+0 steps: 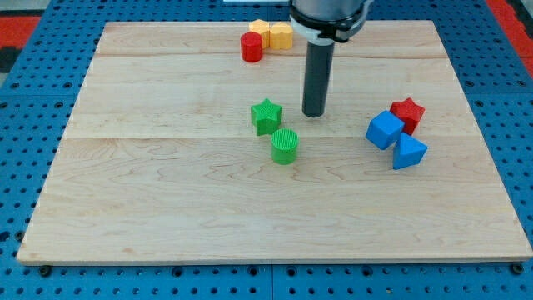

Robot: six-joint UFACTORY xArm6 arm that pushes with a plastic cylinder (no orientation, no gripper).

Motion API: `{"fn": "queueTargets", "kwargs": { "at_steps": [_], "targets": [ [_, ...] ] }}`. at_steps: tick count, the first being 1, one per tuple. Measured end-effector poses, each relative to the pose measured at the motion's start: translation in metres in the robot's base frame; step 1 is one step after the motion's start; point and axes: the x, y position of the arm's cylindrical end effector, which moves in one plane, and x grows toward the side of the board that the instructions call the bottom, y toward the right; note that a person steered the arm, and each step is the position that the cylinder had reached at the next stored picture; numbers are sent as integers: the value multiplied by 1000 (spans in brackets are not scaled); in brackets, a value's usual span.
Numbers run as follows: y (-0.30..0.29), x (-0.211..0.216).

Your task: Push the green circle into the green star

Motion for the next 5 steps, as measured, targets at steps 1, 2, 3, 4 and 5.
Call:
{"fn": "queueTargets", "kwargs": {
  "at_steps": [1,2,3,4,5],
  "targets": [
    [12,-25],
    [16,-4],
    [31,43],
    [-12,90],
    [-29,137]
  ]
}}
